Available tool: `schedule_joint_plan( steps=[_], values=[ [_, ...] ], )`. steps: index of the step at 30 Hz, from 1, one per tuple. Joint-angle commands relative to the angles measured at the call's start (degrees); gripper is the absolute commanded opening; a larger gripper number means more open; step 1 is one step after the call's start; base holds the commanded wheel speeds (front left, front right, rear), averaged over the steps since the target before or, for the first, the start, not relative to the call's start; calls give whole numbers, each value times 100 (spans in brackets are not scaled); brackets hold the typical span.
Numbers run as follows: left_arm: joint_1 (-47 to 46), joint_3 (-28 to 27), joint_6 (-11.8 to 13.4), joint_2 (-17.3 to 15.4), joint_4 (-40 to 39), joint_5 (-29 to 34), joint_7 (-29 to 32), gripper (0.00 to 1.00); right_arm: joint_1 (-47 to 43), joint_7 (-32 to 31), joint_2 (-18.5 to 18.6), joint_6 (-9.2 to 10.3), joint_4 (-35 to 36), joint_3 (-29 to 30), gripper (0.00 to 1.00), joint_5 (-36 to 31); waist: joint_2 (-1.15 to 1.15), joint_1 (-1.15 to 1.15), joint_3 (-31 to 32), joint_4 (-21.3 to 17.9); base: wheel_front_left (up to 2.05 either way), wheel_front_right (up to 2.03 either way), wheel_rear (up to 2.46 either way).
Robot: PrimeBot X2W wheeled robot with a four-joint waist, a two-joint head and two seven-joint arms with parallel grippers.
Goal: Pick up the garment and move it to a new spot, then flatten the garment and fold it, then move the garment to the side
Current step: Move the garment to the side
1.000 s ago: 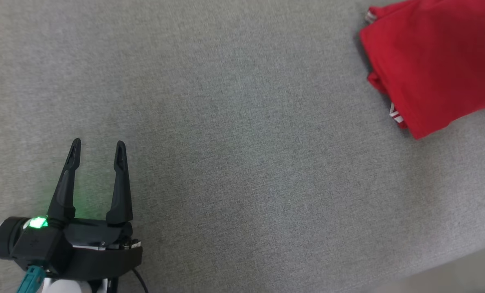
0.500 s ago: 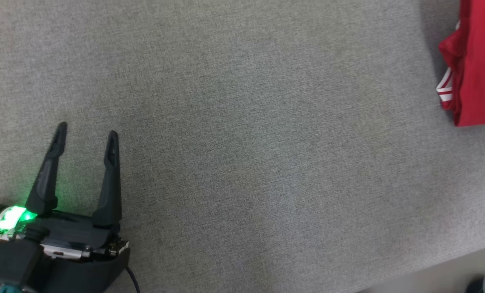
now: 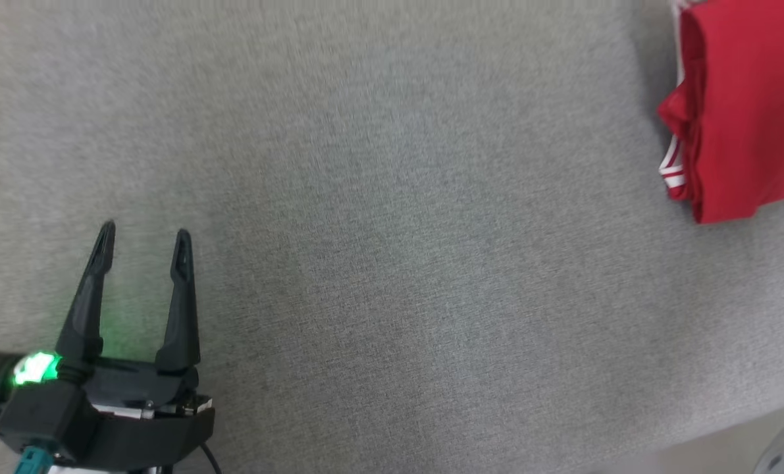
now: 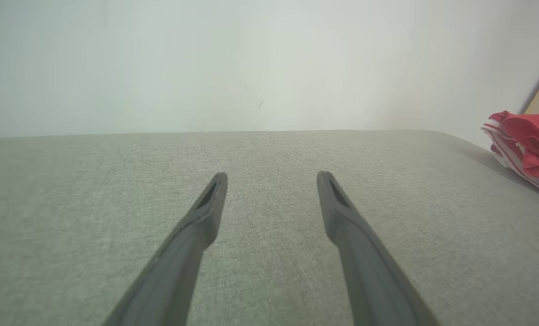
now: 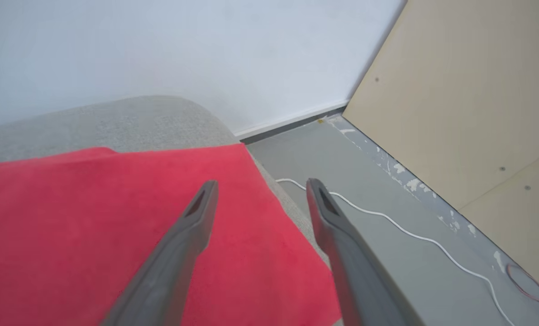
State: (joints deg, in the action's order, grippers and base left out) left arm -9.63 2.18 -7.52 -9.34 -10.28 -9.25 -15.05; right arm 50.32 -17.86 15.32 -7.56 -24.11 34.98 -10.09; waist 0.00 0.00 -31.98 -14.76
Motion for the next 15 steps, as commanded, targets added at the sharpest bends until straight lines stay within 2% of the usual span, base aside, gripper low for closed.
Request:
schedule_joint_plan(
  steps=[1,5,9,10,15],
  values=[
    [107,-52,33,70,72,17,-13,100,-186,130,-76,17,48,-103,100,153,0,0,449,96,0,0,0],
    [310,-165,62,327,433,-76,-13,100,-798,606,-271,17,372,-741,100,614,0,0,958,238,0,0,0],
    [469,-256,97,482,646,-82,-14,100,-1595,960,-540,17,1005,-1121,100,1196,0,0,1423,435,0,0,0],
    [572,-316,138,544,729,-101,-14,100,-2045,1087,-615,17,1346,-1319,100,1406,0,0,1617,530,0,0,0],
    [772,-447,211,621,973,-182,-14,100,-3135,1414,-795,16,1995,-1720,100,1653,0,0,2055,784,0,0,0]
  ],
)
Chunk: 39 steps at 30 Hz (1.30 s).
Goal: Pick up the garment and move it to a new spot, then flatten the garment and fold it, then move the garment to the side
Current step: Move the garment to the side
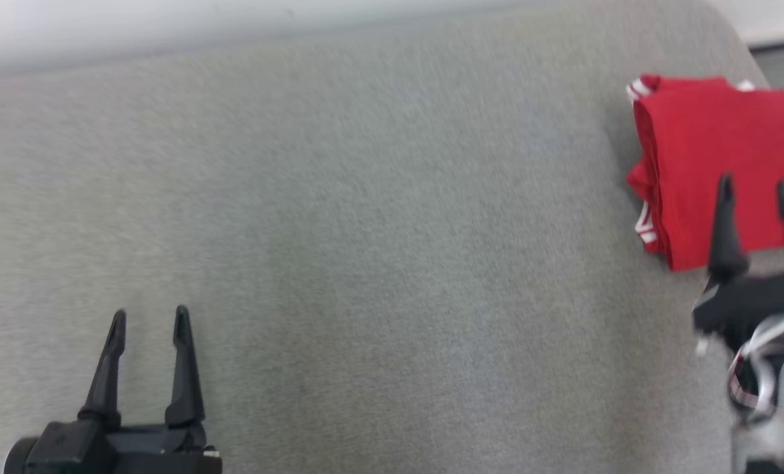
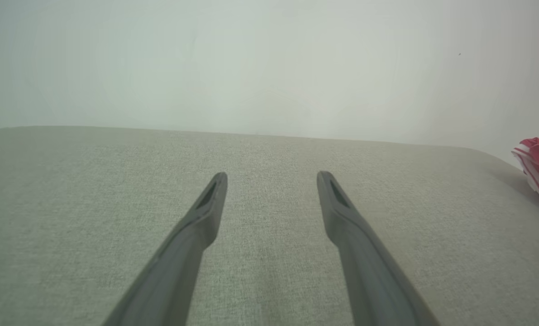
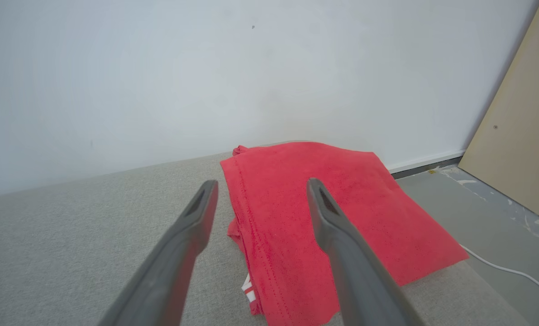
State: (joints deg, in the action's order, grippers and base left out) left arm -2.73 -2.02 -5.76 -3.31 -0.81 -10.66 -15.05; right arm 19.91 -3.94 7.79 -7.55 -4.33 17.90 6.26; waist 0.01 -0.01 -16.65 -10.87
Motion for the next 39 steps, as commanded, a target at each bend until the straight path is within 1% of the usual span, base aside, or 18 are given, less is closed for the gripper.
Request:
schedule_joint_plan(
  steps=[1,6,11,16,20,24,32,39],
  values=[
    [132,-47,44,28,70,-80,-13,100,-293,76,-103,15,97,-80,100,39,-1,1,618,446,0,0,0],
    [346,-106,214,48,248,-177,-14,100,-1068,428,-290,15,293,-491,100,151,-1,1,952,634,0,0,0],
    [543,-91,357,46,415,-318,-13,100,-1644,893,-454,15,152,-701,100,72,-1,1,1209,815,0,0,0],
    [710,-153,403,45,556,-296,-14,100,-1931,1150,-495,15,-121,-878,100,-26,-1,1,1391,891,0,0,0],
    [865,-228,372,47,656,-218,-14,100,-2035,1305,-497,15,-375,-1121,100,99,-1,1,1547,923,0,0,0],
    [947,-260,352,46,708,-168,-14,100,-2084,1396,-497,15,-527,-1223,100,13,-1,1,1613,949,0,0,0],
    [985,-227,422,46,728,4,-14,100,-2057,1469,-499,15,-698,-1294,100,-259,-1,1,1619,967,0,0,0],
    [971,-165,394,46,672,84,-14,100,-2044,1521,-500,15,-741,-1267,100,-259,-1,1,1576,984,0,0,0]
  ],
)
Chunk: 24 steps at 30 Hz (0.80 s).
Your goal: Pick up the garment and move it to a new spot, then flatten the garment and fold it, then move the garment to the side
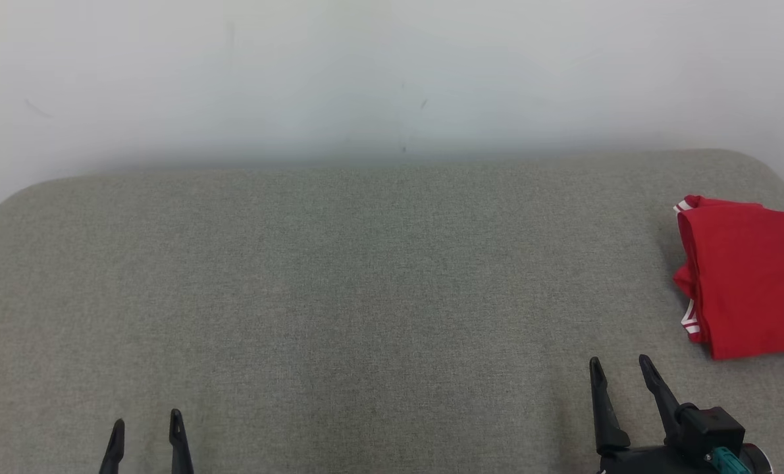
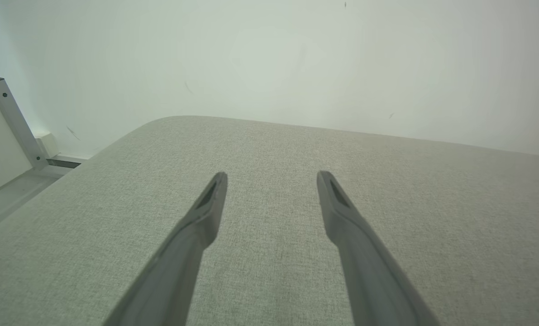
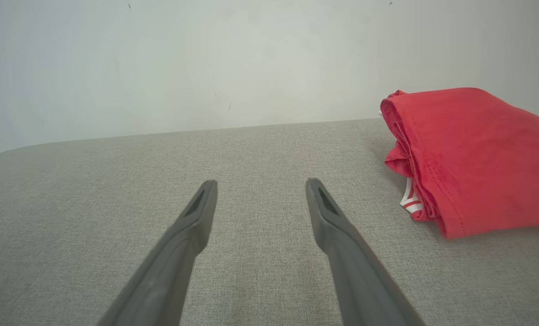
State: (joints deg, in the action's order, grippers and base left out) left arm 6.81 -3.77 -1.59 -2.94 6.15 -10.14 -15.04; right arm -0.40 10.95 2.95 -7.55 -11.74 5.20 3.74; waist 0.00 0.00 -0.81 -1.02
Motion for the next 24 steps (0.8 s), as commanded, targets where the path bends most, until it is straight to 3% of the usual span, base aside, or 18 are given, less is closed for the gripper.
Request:
schedule_joint_plan(
  steps=[1,24],
  values=[
    [9,23,-33,9,-27,57,-15,100,-1,36,-16,15,-2,8,100,-10,0,0,-17,-3,0,0,0],
    [-49,11,-82,9,34,150,-15,100,28,105,-16,15,-51,2,100,160,0,0,-54,-123,0,0,0]
  ],
)
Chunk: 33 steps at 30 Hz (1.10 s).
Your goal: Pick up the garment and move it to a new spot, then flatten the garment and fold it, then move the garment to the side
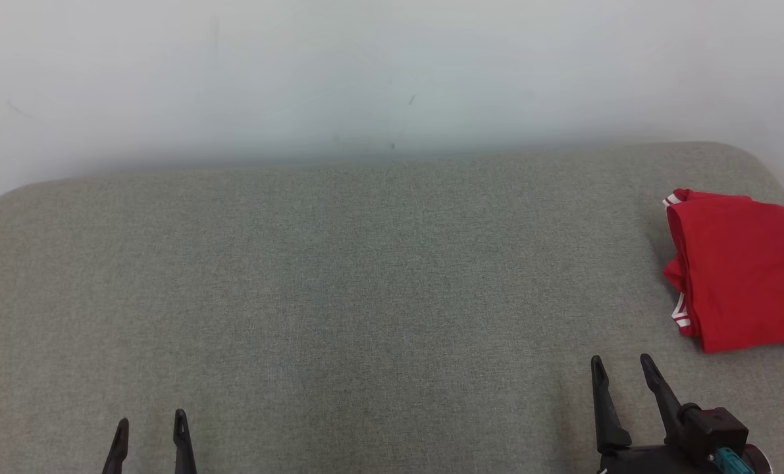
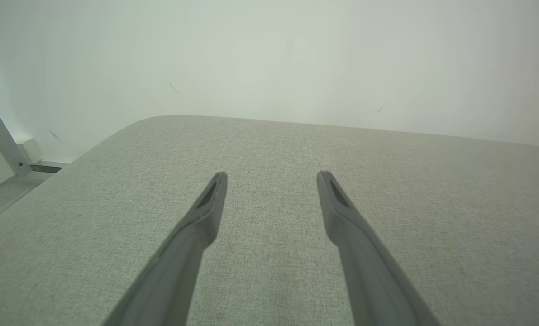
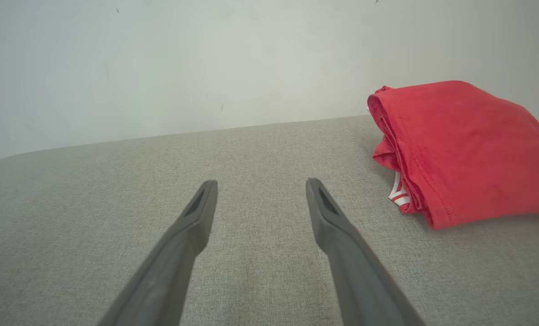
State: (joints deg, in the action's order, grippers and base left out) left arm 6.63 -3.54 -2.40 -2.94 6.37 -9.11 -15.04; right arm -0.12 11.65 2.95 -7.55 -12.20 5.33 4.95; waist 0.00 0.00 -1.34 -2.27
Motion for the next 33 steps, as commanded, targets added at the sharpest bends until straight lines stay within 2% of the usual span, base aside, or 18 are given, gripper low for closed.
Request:
schedule_joint_plan(
  steps=[1,4,5,10,33],
  values=[
    [-31,-13,4,9,25,52,-15,100,-1,34,-17,15,-7,-17,100,35,0,0,-3,2,0,0,0],
    [-36,-11,1,9,48,50,-15,100,1,23,-17,15,-19,-30,100,27,0,0,-7,5,0,0,0],
    [-3,-1,-7,0,38,2,0,0,2,1,0,0,-22,-18,0,9,0,0,-7,4,0,0,0],
    [3,-5,-17,17,297,-111,63,0,-54,-71,-8,0,-273,7,0,96,0,0,-6,5,0,0,0],
    [-396,-89,-169,12,426,-2604,690,0,158,-592,-7,2,-219,32,0,2720,0,0,17,48,0,0,0]
  ],
)
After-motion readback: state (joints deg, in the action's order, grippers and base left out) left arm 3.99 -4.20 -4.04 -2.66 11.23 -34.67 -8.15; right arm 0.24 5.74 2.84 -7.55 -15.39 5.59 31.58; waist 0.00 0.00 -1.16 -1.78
